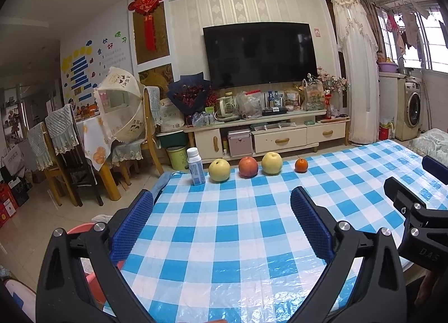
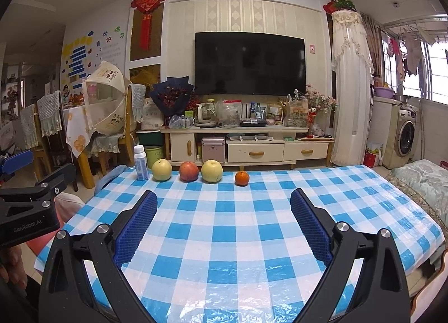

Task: Collect trash

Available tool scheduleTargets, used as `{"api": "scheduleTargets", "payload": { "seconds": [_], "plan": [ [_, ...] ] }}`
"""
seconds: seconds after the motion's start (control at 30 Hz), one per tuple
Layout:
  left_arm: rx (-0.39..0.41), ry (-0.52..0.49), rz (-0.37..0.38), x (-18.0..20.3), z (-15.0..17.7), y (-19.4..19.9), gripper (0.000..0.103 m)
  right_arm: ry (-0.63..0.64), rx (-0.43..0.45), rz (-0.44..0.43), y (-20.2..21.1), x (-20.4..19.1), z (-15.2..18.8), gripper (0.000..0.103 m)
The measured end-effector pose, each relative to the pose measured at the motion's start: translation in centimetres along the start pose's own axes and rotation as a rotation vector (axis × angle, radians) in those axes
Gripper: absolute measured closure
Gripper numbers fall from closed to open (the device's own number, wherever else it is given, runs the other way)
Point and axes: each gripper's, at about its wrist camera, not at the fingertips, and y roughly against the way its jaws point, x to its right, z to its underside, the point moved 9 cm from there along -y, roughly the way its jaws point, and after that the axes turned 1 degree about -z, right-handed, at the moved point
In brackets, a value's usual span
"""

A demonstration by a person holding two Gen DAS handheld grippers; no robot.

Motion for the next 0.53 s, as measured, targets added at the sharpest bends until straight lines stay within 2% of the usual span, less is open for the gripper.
{"api": "scheduleTargets", "payload": {
  "seconds": [0.23, 0.4, 0.53],
  "plan": [
    [-0.049, -0.001, 0.017, 0.7, 1.9, -3.1, 0.004, 0.008, -0.049, -0.022, -3.4, -0.4, 1.7, 0.007],
    [-0.183, -0.006, 0.01, 1.1, 5.7, -8.6, 0.004, -0.039, -0.173, -0.052, -8.4, 0.4, 5.0, 0.007],
    [-0.318, 0.0, 0.014, 1.6, 9.5, -14.3, 0.004, -0.07, -0.334, -0.064, -13.9, 1.0, 9.0, 0.007]
  ]
}}
